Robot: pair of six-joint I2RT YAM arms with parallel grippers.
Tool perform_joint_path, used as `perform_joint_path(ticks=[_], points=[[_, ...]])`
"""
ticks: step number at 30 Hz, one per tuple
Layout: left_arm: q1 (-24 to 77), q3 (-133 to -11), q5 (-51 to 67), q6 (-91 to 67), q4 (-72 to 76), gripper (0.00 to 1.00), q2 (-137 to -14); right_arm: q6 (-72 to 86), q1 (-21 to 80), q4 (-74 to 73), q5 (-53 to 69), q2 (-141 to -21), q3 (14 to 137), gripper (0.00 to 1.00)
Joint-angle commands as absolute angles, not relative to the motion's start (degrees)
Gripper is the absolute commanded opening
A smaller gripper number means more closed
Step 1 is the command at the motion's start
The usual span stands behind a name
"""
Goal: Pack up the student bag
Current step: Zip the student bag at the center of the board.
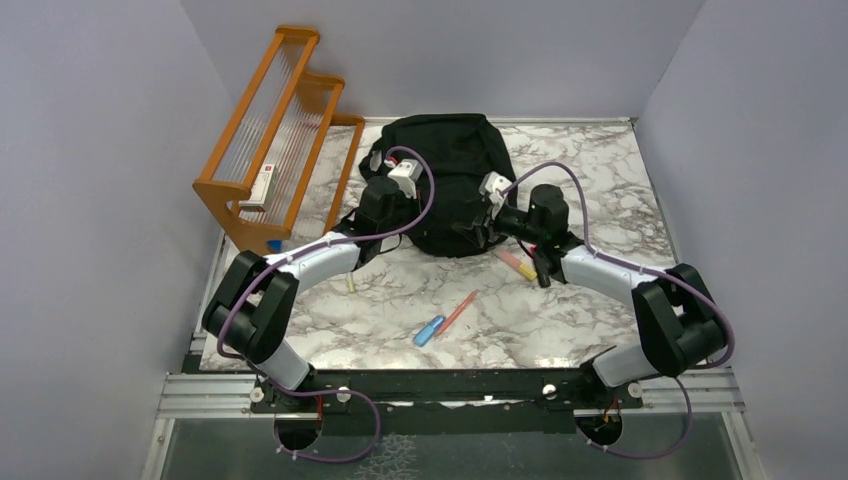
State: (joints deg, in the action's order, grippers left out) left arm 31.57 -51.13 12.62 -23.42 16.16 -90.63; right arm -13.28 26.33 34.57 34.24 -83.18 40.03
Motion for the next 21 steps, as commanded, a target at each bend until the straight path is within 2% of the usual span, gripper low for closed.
perform_joint_path(ticks=[1, 9, 18, 21], points=[[31.20, -50.54, 12.36, -24.86, 19.66, 0.00, -87.57, -28.86, 27.00, 32.71, 41.92, -85.47, 42.97, 0.60], [31.13, -51.05, 14.14, -24.18, 19.86, 0.00, -87.86, -40.71, 27.50, 21.61, 47.28, -89.61, 47.62, 0.57], [31.11, -51.79, 15.62, -24.51, 20.51, 0.00, -88.91, -43.79, 28.59, 12.37, 49.09, -95.24, 53.95, 0.54], [31.11, -52.27, 16.12, -24.44, 20.61, 0.00, -89.20, -43.79, 29.14, 8.87, 48.62, -96.75, 56.13, 0.51]])
